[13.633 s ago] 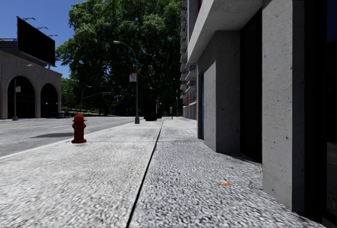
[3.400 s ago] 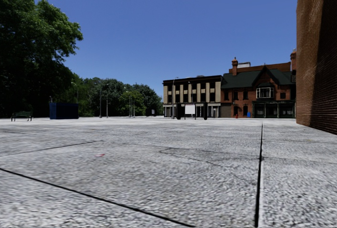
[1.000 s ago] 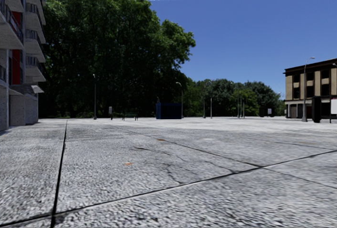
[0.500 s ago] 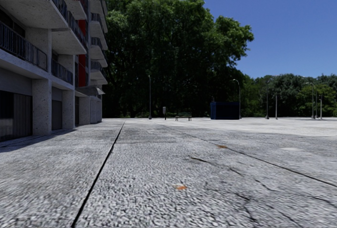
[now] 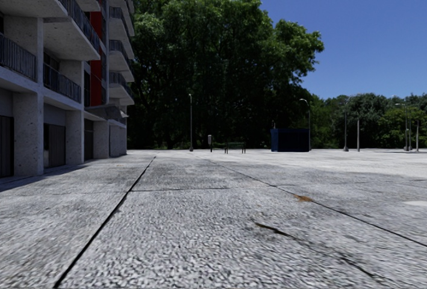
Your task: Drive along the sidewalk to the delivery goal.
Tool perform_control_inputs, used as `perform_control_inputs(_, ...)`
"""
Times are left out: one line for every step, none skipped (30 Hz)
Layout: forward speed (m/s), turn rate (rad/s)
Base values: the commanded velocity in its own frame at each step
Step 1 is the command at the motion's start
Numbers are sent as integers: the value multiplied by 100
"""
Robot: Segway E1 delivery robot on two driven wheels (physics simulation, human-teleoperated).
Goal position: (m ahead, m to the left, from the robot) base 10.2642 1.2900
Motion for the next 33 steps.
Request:
perform_control_inputs(200,68)
perform_control_inputs(200,72)
perform_control_inputs(200,72)
perform_control_inputs(200,72)
perform_control_inputs(200,23)
perform_control_inputs(200,7)
perform_control_inputs(200,0)
perform_control_inputs(200,0)
perform_control_inputs(200,0)
perform_control_inputs(200,0)
perform_control_inputs(200,0)
perform_control_inputs(200,0)
perform_control_inputs(200,0)
perform_control_inputs(200,0)
perform_control_inputs(200,0)
perform_control_inputs(200,0)
perform_control_inputs(200,0)
perform_control_inputs(200,0)
perform_control_inputs(200,0)
perform_control_inputs(200,0)
perform_control_inputs(200,0)
perform_control_inputs(200,0)
perform_control_inputs(200,0)
perform_control_inputs(200,0)
perform_control_inputs(200,0)
perform_control_inputs(200,0)
perform_control_inputs(200,0)
perform_control_inputs(200,0)
perform_control_inputs(200,1)
perform_control_inputs(200,1)
perform_control_inputs(200,16)
perform_control_inputs(200,32)
perform_control_inputs(200,43)
